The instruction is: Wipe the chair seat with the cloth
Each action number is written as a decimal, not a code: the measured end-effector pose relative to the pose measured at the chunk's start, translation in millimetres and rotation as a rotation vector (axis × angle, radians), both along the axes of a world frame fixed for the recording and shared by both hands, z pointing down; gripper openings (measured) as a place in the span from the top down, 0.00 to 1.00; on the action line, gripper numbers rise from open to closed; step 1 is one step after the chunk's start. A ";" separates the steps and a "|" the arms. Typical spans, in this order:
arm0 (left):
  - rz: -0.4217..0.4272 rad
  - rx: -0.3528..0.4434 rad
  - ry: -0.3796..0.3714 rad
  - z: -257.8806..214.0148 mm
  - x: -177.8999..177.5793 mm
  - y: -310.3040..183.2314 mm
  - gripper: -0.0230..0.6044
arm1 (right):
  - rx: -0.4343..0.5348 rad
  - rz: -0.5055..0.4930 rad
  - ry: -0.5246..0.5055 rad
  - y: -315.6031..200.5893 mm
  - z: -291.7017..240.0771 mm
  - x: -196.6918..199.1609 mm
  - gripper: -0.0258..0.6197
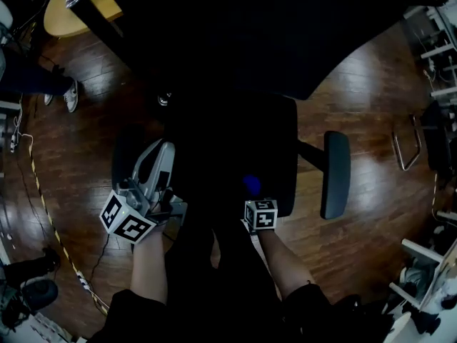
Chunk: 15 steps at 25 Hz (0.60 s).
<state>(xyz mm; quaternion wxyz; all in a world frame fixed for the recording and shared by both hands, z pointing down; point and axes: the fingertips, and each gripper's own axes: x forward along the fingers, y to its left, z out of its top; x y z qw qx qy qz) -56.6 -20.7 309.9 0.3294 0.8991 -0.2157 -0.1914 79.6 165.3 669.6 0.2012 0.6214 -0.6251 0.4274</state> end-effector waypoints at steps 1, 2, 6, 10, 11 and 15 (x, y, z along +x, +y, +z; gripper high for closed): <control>0.035 0.000 0.006 -1.6 18.3 0.5 0.98 | -0.010 0.040 0.022 8.6 -2.2 22.4 0.91; 0.065 -0.002 0.013 -2.8 35.6 2.3 0.98 | -0.022 0.076 0.043 18.3 -4.5 43.2 0.91; 0.162 -0.011 0.037 -7.9 94.9 20.5 0.98 | -0.034 0.181 0.079 54.6 -13.6 103.8 0.91; 0.222 -0.031 0.034 -5.4 117.6 34.6 0.98 | -0.027 0.240 0.022 62.1 -12.2 116.1 0.91; 0.223 -0.038 0.025 -2.9 116.7 35.5 0.98 | -0.033 0.245 0.000 63.2 -10.5 116.5 0.91; 0.178 -0.057 0.013 -10.6 99.0 28.3 0.98 | -0.064 0.166 -0.033 59.0 -31.2 115.7 0.91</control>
